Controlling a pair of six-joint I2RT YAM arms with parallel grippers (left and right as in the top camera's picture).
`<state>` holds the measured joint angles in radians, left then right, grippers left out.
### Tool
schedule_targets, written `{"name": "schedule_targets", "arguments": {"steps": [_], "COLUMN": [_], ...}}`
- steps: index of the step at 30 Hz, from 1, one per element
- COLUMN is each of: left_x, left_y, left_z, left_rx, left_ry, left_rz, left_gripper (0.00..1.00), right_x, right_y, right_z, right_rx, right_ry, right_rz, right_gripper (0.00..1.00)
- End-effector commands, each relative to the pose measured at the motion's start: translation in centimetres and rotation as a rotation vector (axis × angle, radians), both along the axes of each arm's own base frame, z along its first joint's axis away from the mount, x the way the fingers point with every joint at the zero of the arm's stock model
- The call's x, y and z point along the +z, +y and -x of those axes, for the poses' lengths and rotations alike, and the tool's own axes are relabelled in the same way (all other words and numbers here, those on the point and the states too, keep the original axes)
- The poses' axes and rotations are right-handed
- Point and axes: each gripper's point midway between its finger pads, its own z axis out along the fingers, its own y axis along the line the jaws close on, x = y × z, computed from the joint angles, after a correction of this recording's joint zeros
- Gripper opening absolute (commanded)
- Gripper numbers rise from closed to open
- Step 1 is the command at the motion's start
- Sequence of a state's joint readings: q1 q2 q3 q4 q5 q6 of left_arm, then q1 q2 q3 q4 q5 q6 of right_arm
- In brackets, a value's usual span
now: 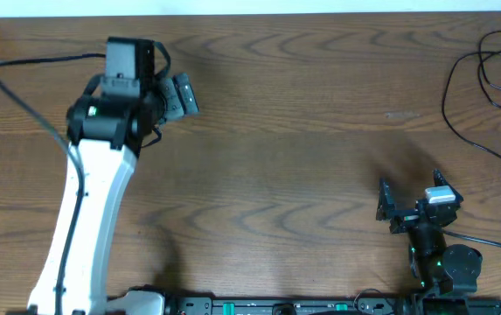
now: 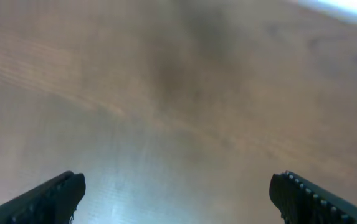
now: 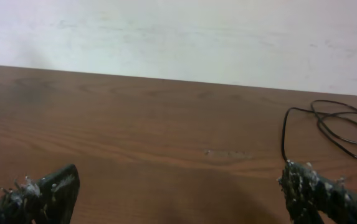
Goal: Untangle cables
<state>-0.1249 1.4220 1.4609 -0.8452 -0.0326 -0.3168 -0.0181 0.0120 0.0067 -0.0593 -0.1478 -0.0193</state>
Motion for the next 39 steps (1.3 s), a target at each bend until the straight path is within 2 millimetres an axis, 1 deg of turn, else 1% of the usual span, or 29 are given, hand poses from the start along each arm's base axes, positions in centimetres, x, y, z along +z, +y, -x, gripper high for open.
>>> {"name": "schedule_targets", "arguments": {"steps": [1,6,9,10,14,19,23,28,34,35,39], "left_x": [2.4,3.5,4.0,3.9,2.2,0.2,-1.9,-4.3,-6.1,-7.0,-8.4], "left_y": [0.6,1.4,1.8,2.1,3.0,3.1,3.1,3.3,3.3,3.3,3.3], "left_z": [0.9,2.1,3.4,4.4,6.8,9.1,10.6,11.8,12.5,12.5,12.8], "left_rx": [0.007,-0.017,-0.068,-0.077,-0.053,-0.078,-0.098,-0.099,-0.105,-0.113,-0.131], "left_ry": [-0.152,-0.379,-0.551,-0.631,-0.731,-0.840,-0.892,-0.913,-0.941,-0.913,-0.856], "left_rz": [0.002,0.000,-0.020,-0.027,-0.044,-0.104,-0.156,-0.198,-0.220,-0.228,-0.249], "left_gripper": [0.99,0.99,0.99,1.00,0.99,0.99,0.99,0.99,0.99,0.99,0.99], "right_x": [0.0,0.0,0.0,0.0,0.0,0.0,0.0,0.0,0.0,0.0,0.0], "right_y": [0.1,0.1,0.1,0.1,0.1,0.1,0.1,0.1,0.1,0.1,0.1], "right_z": [0.0,0.0,0.0,0.0,0.0,0.0,0.0,0.0,0.0,0.0,0.0], "right_rx": [0.000,0.000,0.000,0.000,0.000,0.000,0.000,0.000,0.000,0.000,0.000], "right_ry": [0.000,0.000,0.000,0.000,0.000,0.000,0.000,0.000,0.000,0.000,0.000], "right_rz": [0.005,0.005,0.005,0.005,0.005,0.005,0.005,0.005,0.005,0.005,0.005], "right_gripper": [0.99,0.99,0.99,0.99,0.99,0.99,0.99,0.99,0.99,0.99,0.99]}}
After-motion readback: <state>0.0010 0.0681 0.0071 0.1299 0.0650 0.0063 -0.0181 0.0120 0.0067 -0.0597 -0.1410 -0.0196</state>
